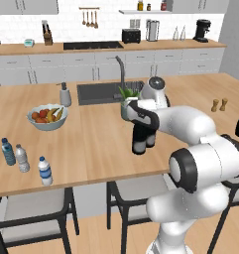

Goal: Move the plastic bottles in the middle to the plastics group, and the glass bottles in the middle to the glass group.

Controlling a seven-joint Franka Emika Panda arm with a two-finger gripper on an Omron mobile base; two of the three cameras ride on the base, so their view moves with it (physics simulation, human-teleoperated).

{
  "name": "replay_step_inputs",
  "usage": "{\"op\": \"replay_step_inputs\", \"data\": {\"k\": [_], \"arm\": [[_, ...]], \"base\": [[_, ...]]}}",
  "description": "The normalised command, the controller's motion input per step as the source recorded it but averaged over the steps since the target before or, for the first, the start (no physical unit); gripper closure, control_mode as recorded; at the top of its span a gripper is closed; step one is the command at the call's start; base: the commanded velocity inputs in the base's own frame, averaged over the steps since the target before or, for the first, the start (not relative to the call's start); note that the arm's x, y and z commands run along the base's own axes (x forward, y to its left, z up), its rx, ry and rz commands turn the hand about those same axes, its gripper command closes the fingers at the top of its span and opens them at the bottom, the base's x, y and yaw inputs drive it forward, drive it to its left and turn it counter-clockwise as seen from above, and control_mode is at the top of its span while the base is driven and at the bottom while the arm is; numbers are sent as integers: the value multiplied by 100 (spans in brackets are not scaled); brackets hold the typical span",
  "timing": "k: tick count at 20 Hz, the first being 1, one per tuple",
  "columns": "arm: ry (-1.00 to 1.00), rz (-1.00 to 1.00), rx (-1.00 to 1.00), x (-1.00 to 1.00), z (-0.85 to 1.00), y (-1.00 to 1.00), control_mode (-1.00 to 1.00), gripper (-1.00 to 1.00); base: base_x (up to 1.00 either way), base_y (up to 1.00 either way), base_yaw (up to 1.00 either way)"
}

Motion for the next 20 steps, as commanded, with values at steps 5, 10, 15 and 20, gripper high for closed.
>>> {"op": "replay_step_inputs", "data": {"k": [5,10,15,20], "arm": [[0,0,0,0,-13,0,-100,-100],[0,0,0,1,-2,0,-100,-100],[0,0,0,0,0,0,-100,-100],[0,0,0,0,0,0,-100,100]], "base": [[0,0,0],[0,0,0],[0,0,0],[0,0,0]]}}
